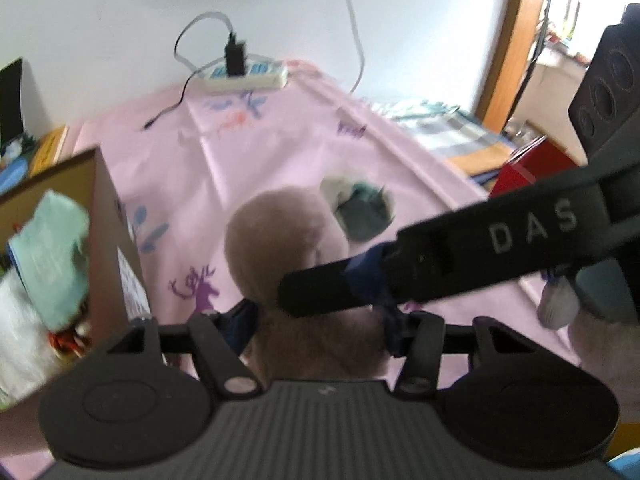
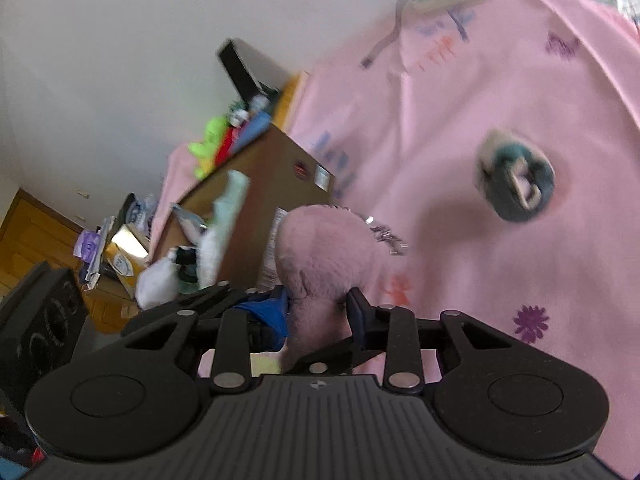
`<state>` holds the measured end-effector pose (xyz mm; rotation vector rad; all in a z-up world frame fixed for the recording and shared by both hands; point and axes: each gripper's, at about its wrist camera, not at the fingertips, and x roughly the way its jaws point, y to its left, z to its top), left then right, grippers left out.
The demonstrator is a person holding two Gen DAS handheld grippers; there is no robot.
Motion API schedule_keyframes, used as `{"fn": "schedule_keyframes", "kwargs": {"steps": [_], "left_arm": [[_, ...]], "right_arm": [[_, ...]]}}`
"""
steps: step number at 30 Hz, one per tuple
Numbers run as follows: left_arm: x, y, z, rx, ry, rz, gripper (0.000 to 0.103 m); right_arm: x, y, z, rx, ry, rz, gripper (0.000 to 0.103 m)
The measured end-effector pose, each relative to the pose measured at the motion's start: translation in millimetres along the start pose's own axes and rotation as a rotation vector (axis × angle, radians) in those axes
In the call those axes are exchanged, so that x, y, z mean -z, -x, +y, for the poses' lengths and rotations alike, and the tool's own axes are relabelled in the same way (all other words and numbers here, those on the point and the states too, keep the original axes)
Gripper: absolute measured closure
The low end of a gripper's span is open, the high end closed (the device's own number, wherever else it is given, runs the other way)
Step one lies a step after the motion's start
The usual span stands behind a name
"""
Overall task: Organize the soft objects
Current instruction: 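Carry the teddy bear into the cardboard box and open the right gripper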
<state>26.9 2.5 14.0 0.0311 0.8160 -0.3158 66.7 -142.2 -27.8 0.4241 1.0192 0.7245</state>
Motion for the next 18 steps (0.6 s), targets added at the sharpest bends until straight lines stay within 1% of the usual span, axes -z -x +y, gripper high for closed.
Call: {"fn": "schedule_keyframes", "kwargs": {"steps": [4,7,9,13,18], "left_arm": [[-9,28,8,0.019,-0.019,-0.083,0.050],[-15,52,19,0.029,-0.025,-0.137,0.050],[-18,69,27,0.020,-0.036,-0.172,0.050],[-22,102,49,-0.023,-0.046,-0.226,0.050],[-28,129,87,-0.080,-0.035,-0.253,0.050]], "right_arm": [[-2,12,32,0.013,0.072,-0.074,0.088],[-5,17,53,-0.003,0.103,-0.117,0.088],[-8,18,68,-0.022,0.125,-0.139,0.088],[-19,11,98,-0.084,0.175,-0.161,0.088],[-40,-14,125,-0.203,0.169,-0.141,0.088]]}}
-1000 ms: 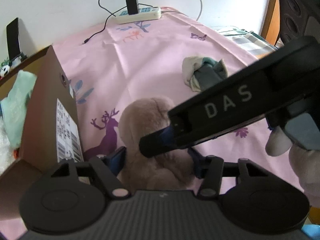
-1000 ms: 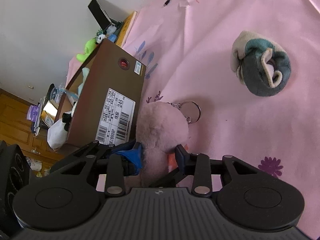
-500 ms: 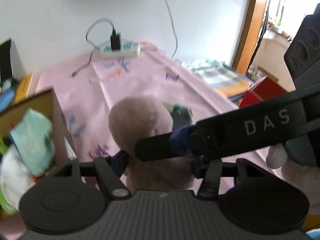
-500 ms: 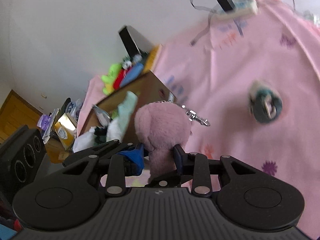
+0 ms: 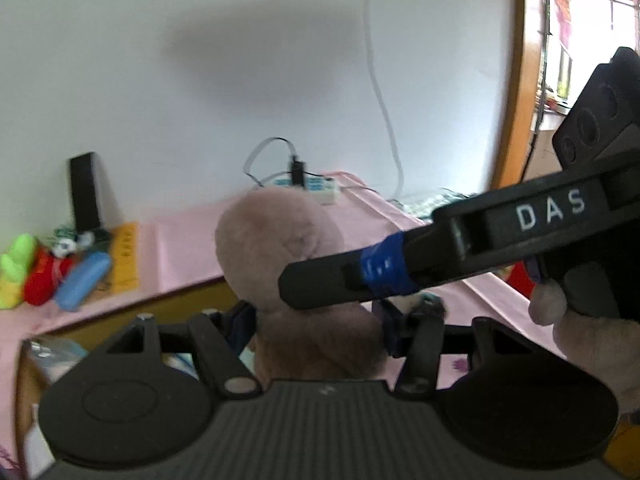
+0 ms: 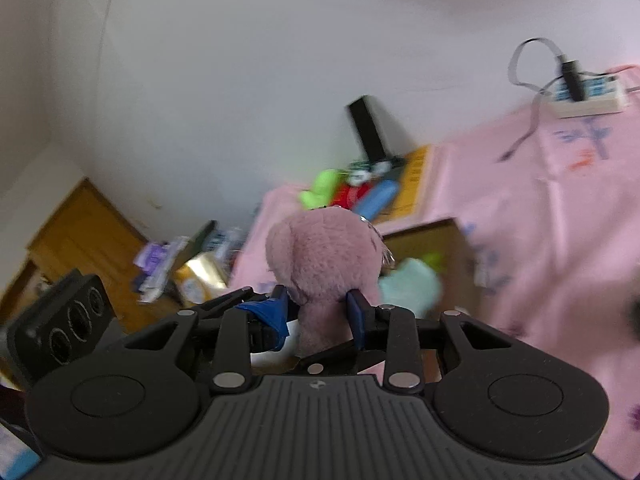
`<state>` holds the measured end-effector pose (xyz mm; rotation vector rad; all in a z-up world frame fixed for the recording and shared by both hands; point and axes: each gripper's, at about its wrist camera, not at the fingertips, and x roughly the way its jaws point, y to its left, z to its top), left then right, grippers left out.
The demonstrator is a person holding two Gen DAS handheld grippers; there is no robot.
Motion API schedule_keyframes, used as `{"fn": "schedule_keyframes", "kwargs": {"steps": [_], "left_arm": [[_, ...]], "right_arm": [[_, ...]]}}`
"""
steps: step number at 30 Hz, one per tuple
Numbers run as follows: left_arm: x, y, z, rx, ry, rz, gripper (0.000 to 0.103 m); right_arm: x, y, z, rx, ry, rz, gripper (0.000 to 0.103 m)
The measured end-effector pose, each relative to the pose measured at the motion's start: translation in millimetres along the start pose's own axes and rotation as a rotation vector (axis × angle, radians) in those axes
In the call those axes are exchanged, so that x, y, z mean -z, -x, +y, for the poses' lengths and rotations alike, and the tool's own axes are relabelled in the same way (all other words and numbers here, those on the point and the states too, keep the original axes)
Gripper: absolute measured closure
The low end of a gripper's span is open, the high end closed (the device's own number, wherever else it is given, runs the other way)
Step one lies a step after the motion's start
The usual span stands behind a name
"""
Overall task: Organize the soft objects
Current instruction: 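Carry the teddy bear into the cardboard box and open the right gripper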
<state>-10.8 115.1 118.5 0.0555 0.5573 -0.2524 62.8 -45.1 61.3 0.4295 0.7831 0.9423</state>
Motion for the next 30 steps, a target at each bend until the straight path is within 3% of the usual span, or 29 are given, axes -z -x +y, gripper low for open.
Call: {"fn": "schedule_keyframes", "kwargs": {"steps": [9,17,30], "left_arm": [[22,-22,63,-0.050,0.106,0.094,0.050],[40,-68,100,0.013,0.231,0.144,0.049],[45,-114,103,0.044,0.211,0.200,0.046]], "right_arm": [[-8,-77,-12,-0.086,-0.072,0.140,0.088],[-3,-106,-27,0.048,-0.030,0.149,0.088],[-7,-124,-47,0.257,0.086,0.109,0.088]]}}
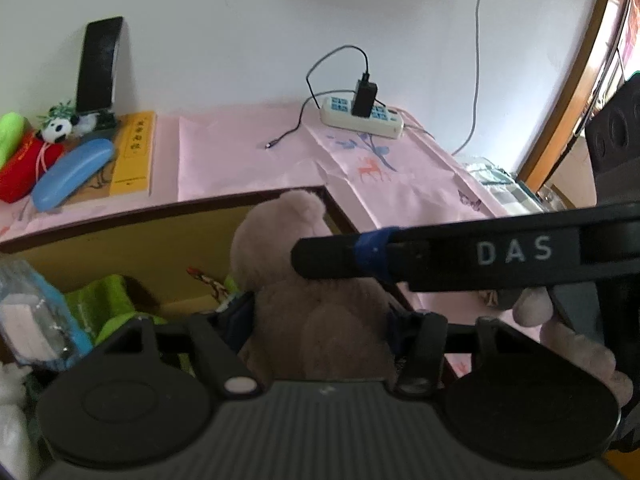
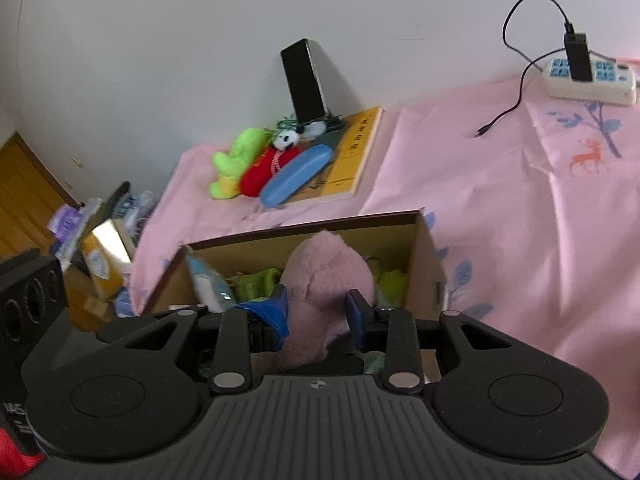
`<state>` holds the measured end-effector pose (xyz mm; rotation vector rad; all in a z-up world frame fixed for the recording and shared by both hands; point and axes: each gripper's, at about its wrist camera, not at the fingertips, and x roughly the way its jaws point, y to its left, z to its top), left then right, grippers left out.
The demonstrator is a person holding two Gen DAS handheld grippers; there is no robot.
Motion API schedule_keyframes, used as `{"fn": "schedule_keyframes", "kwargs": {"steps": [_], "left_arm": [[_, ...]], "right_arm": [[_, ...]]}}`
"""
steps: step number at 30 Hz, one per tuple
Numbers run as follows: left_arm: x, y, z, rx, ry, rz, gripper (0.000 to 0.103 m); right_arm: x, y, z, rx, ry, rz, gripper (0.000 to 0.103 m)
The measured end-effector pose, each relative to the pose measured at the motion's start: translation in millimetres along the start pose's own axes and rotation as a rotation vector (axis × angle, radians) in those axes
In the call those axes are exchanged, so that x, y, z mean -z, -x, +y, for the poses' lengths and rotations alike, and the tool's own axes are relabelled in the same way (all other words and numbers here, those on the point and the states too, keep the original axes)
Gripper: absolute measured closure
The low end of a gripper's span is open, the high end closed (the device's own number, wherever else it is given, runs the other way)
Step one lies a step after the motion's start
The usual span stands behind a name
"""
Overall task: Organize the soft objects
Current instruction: 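Carry the teddy bear into the cardboard box and open the right gripper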
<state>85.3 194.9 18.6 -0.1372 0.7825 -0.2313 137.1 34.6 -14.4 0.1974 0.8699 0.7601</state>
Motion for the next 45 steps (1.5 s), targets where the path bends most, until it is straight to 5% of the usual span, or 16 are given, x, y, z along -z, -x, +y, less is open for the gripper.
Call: {"fn": "schedule_keyframes", "kwargs": {"steps": [9,11,18,23,28,45], "left_arm": [[2,-15,-1,0.007,-0.024,0.057,0.046],[2,-13,-1,0.005,-0.021,0.053,0.038],[8,10,5,0.027,0.005,0.047,0.032],[14,30,-1,0.013,-0.021,0.021,0.031],[17,44,-13,-0.030,-0.082,-0.010,0.031],[28,60,-24,-0.109,-0.114,-0.020,0.031]], "right_arm": [[4,-17,11,0.143,0.146,-0.007,0.088],[6,-15,13,0.156,0.169,-0.027,0.087],[10,10,16,0.223,0.126,-0.124,0.086],[19,29,20,0.182,0.084,-0.159,0.086],[30,24,37,0.142,0.113,-0.100,0.087],[28,-10,34,0.299,0.205,-0.021,0.090]]}}
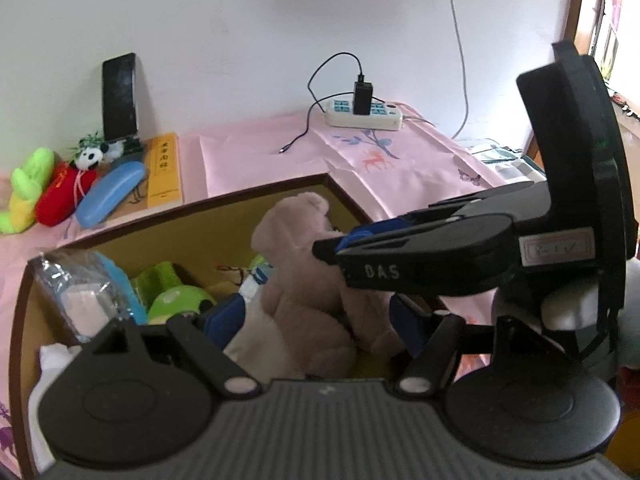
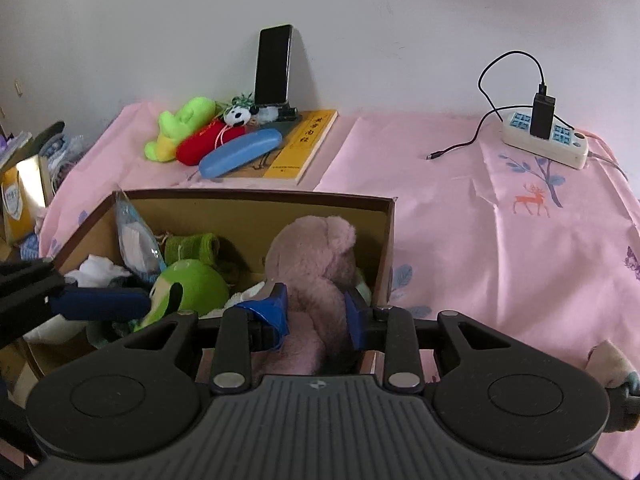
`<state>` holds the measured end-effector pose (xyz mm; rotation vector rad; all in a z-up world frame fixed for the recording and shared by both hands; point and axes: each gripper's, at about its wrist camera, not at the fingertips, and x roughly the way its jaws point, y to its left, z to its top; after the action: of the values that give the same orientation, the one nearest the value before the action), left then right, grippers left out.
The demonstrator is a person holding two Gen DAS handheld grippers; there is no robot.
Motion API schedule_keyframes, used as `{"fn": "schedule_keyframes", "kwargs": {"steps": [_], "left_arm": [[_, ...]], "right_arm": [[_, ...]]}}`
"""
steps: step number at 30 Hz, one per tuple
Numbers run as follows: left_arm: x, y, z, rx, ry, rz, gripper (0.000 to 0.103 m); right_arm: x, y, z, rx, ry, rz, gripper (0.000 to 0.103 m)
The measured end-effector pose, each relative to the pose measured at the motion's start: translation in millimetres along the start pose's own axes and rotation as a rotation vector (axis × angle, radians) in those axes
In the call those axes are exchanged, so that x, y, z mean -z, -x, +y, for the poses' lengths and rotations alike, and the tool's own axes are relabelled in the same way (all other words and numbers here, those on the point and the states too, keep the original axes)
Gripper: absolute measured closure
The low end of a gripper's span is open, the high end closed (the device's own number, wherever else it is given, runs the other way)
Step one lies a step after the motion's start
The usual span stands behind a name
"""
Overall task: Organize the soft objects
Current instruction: 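Carry the teddy bear into the cardboard box and open the right gripper, then move the right gripper back to the white-and-teal sock bundle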
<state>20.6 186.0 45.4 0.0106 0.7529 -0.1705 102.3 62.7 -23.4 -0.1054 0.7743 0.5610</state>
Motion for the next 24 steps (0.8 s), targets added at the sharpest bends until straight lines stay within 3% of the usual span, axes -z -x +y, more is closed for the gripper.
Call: {"fn": "schedule_keyframes", "kwargs": {"steps": [12,24], "left_arm": [[-2,0,-2,-0.127,0.033,0.045,0.031],[2,12,-21,-0.277,0.037,0.063,0.030]], "right_arm": [[2,37,-5,0.020,-0.129,-0.081,0.086],[15,75,6,0.103,-0.127,-0.078,0.086]]}}
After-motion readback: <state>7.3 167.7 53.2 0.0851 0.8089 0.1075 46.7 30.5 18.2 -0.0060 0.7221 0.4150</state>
